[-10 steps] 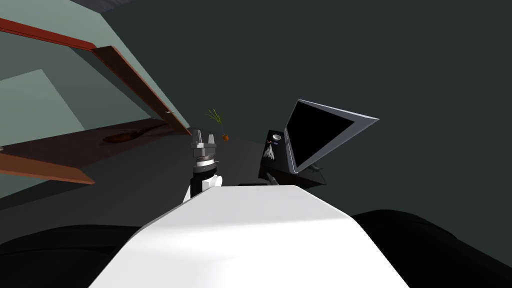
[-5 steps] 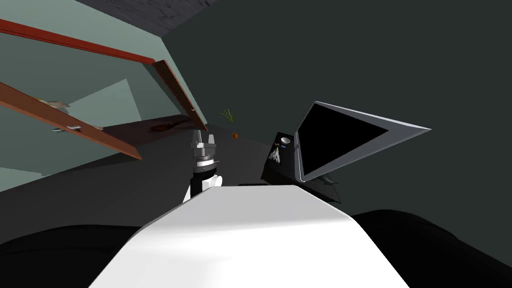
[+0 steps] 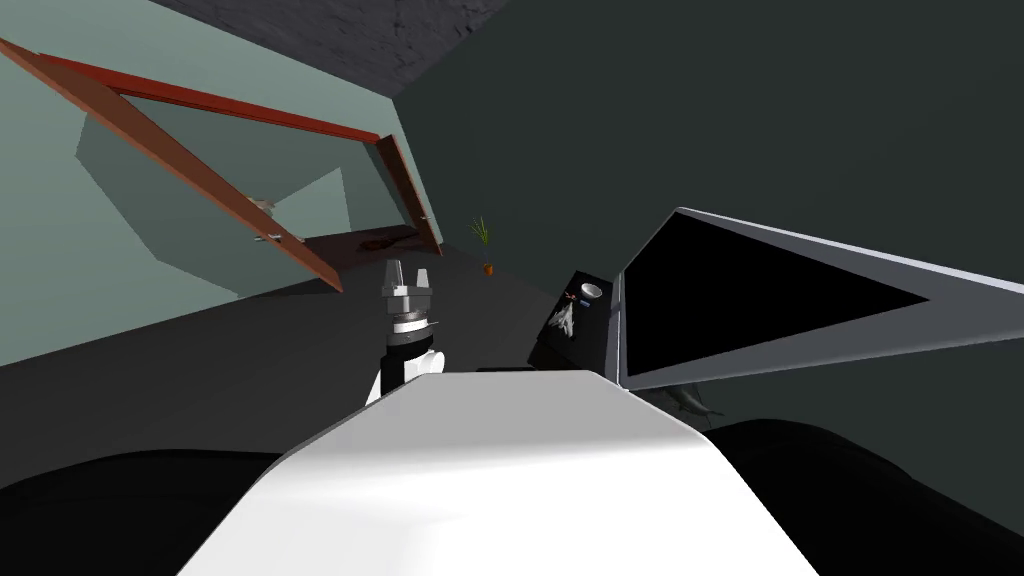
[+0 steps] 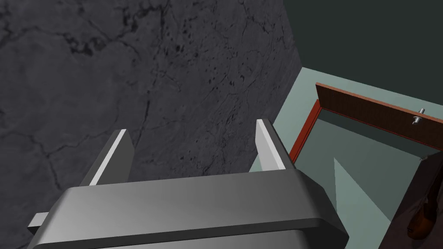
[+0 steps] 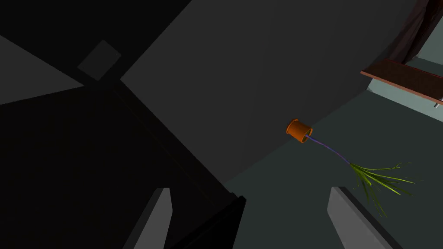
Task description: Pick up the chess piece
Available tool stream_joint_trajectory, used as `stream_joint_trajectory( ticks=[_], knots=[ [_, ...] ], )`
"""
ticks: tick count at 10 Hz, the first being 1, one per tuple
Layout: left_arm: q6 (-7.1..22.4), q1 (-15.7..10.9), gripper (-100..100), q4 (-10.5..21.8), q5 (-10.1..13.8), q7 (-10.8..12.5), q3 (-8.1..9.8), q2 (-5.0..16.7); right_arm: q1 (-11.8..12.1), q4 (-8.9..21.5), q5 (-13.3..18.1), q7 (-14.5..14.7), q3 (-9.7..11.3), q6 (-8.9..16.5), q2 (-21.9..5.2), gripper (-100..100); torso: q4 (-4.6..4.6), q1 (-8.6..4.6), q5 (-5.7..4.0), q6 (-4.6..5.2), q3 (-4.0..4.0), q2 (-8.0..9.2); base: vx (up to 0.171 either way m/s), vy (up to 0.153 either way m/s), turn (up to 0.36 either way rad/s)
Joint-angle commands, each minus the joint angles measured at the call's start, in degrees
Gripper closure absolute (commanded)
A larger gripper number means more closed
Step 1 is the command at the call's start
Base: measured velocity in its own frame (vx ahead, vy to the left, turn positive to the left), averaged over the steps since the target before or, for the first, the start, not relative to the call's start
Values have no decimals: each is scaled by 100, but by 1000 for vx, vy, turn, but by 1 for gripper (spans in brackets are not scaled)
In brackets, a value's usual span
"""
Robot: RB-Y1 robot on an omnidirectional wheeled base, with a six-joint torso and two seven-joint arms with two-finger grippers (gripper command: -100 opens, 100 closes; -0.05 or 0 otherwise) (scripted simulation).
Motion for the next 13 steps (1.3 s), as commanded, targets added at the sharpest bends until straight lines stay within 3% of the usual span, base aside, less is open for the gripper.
stream_joint_trajectory(
  ticks=[1,2,5,7,9,10,12,13],
  knots=[
    [0,0,0,0,0,0,0,0,14,286,35,92,156,-2,-156,-100,0,0,0,0,0,0,18,-14,350],
    [0,-1,0,0,0,0,-1,0,14,326,35,92,156,-2,-156,-100,-1,2,1,-3,-1,-2,21,-21,235],
    [0,0,0,0,0,0,0,0,91,748,99,259,403,100,-506,-100,-2,-5,0,-2,-5,-9,33,-31,380],
    [0,1,0,0,0,0,0,0,91,751,99,259,403,100,-506,-100,-2,-2,0,2,-7,-11,23,-26,141],
    [0,0,0,0,0,0,0,0,159,1146,167,407,612,192,-834,-100,-1,1,1,-4,-6,-11,46,-34,394],
    [0,0,0,0,0,0,0,1,159,1146,167,407,612,192,-846,-100,-4,-10,0,-2,-12,-21,56,-46,388],
    [0,0,0,0,0,0,0,1,213,1503,236,536,780,272,-1166,-100,-5,-9,0,-2,-14,-25,64,-60,424],
    [0,1,0,0,0,0,1,1,213,1503,236,536,780,272,-1166,-100,-6,-19,-3,-1,-16,-28,59,-62,337]
  ],
)
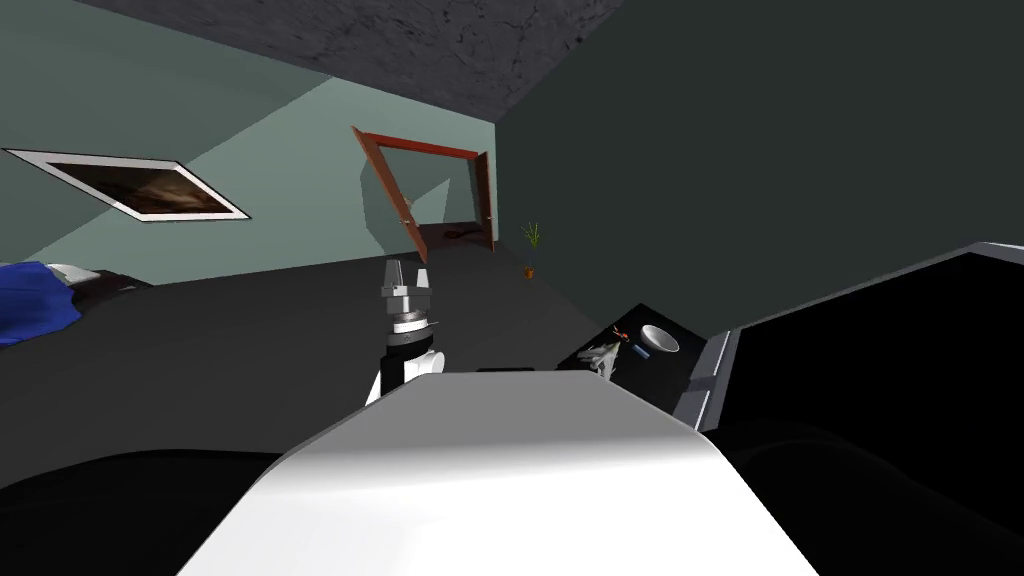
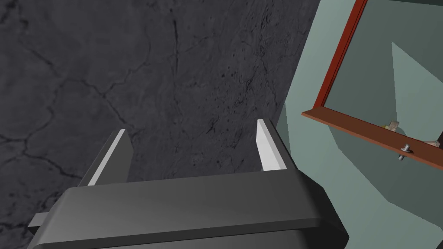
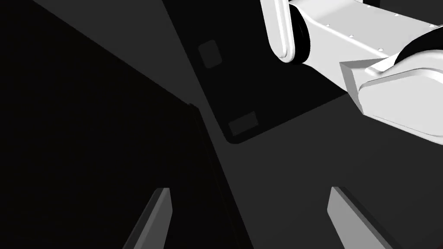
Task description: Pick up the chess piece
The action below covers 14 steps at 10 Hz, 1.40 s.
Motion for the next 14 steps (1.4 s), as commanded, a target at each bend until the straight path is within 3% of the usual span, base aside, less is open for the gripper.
stream_joint_trajectory(
  ticks=[1,9,11,12,13,14],
  knots=[
    [0,0,0,0,0,0,0,0,67,92,35,64,65,103,-221,-100,0,0,0,0,0,0,79,-41,414],
    [0,1,0,0,0,0,1,1,121,850,239,345,335,254,-1029,-100,-7,-6,-2,2,-18,-31,98,-80,369],
    [0,2,0,0,0,0,1,0,142,794,246,354,314,277,-1042,-100,-8,9,1,5,-21,-36,72,-45,130],
    [0,2,0,0,0,0,1,0,145,778,248,362,309,303,-1058,0,-4,35,4,12,-8,-12,5,1,-5],
    [0,1,0,0,0,0,0,-1,32,928,309,357,299,328,-864,-100,0,45,8,11,0,2,-21,-2,71],
    [0,1,0,0,0,0,0,-1,-5,978,329,356,296,338,-800,-100,3,46,7,10,7,13,-22,-2,71]
  ],
)
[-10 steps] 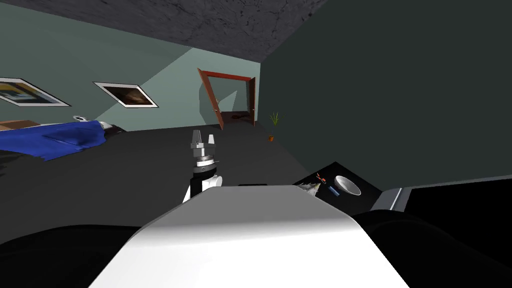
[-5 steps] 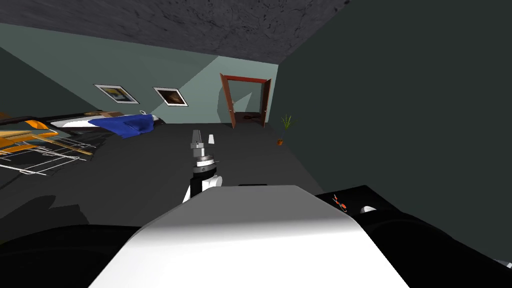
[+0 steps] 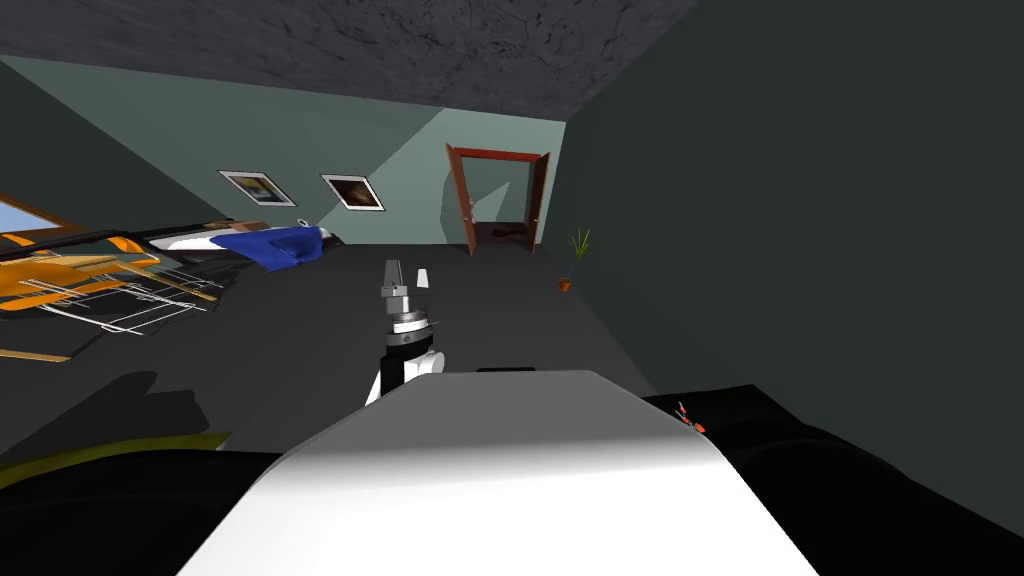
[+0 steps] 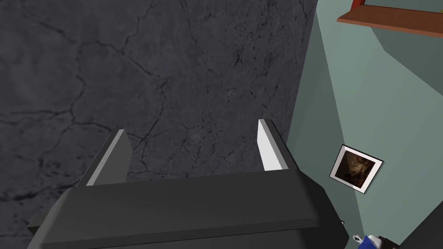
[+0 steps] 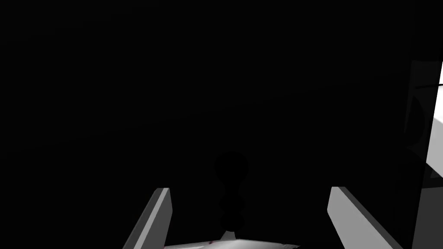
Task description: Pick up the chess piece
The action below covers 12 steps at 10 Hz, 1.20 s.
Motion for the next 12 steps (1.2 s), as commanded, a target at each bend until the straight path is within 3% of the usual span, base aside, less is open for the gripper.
stream_joint_trajectory(
  ticks=[1,3,4,5,9,10,11,12],
  knots=[
    [0,0,0,0,0,0,0,0,-107,158,66,5,-15,28,207,-100,0,0,0,0,0,0,-20,-2,67],
    [0,0,0,0,0,0,0,0,-255,356,147,-1,-28,66,464,-100,1,0,0,-1,2,4,-28,-3,90],
    [0,0,0,0,0,0,0,0,-199,309,125,6,-34,38,390,-100,1,0,0,0,2,4,-8,0,15],
    [0,0,0,0,0,0,0,0,-205,323,131,9,-37,36,405,100,0,1,1,1,0,-1,0,0,0],
    [0,0,0,0,0,0,0,0,-199,325,131,9,-37,39,396,100,3,-2,-8,1,-1,-4,0,0,0],
    [0,0,0,0,0,0,0,0,-199,325,131,9,-37,39,396,0,3,-3,-9,1,0,-4,0,0,0],
    [0,0,0,0,0,0,0,0,-107,158,66,5,-15,28,207,100,3,-3,-9,1,0,-4,11,-7,-101],
    [0,1,0,0,0,0,0,0,-32,59,25,8,-9,9,78,100,0,-3,-6,4,-2,-6,34,5,-119]
  ],
)
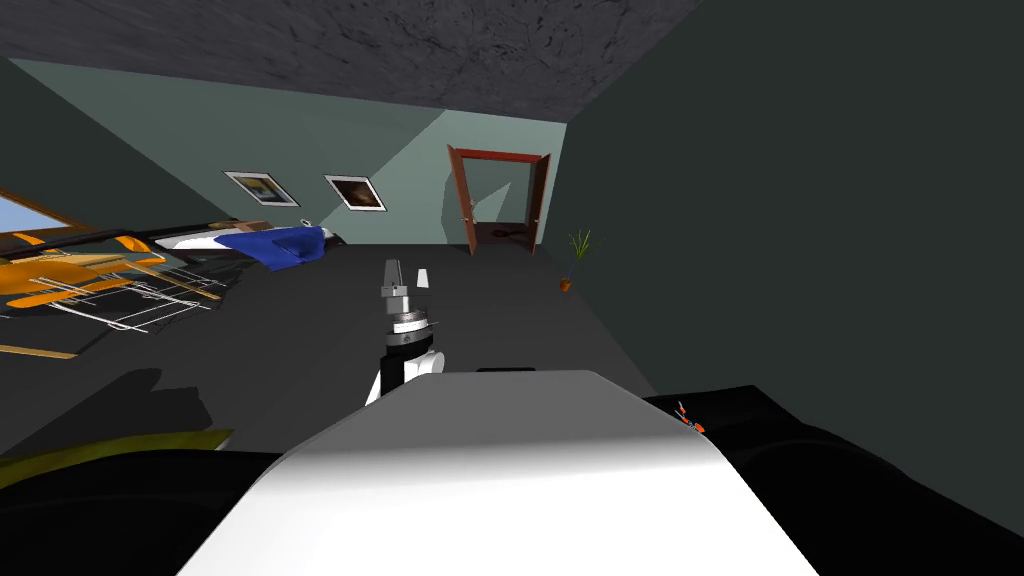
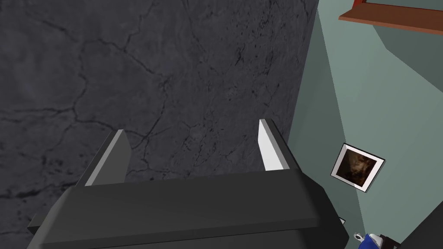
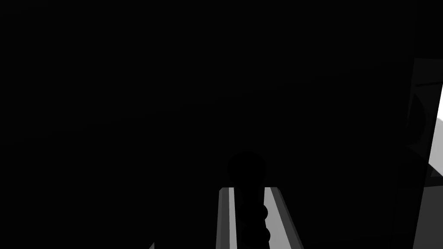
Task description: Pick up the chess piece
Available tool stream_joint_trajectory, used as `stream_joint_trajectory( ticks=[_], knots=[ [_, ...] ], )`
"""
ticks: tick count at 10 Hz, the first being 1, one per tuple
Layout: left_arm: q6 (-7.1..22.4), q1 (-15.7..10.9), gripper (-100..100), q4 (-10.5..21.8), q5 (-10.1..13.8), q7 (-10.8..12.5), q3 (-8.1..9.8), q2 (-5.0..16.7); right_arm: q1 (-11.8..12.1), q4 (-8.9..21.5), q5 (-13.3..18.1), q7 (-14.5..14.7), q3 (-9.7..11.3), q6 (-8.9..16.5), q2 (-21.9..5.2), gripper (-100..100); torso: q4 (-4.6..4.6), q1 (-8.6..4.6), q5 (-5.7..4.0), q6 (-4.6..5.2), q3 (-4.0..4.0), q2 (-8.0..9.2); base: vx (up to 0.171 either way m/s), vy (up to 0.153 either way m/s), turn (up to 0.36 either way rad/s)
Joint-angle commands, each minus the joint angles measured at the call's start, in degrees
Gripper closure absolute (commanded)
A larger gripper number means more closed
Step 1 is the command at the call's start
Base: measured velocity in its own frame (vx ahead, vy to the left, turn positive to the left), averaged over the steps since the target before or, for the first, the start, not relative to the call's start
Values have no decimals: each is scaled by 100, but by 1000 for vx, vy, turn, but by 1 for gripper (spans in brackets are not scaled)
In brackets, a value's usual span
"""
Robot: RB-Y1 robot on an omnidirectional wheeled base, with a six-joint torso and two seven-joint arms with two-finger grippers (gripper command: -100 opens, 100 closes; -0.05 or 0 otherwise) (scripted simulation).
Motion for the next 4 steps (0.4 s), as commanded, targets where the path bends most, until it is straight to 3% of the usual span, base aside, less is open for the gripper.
stream_joint_trajectory(
  ticks=[1,2,3,4],
  knots=[
    [0,0,0,0,0,0,0,0,108,-145,-71,0,21,-39,-204,100,0,0,0,0,0,0,32,3,-106],
    [0,0,0,0,0,0,0,0,182,-244,-112,3,27,-58,-332,100,0,1,1,-1,-1,-2,31,4,-72],
    [0,0,0,0,0,0,0,0,155,-181,-74,14,2,-33,-231,100,0,0,0,-1,-1,-2,12,1,-15],
    [0,-1,0,0,0,0,0,0,166,-176,-76,19,2,-45,-240,0,3,-1,-4,-4,2,1,0,0,0]
  ],
)
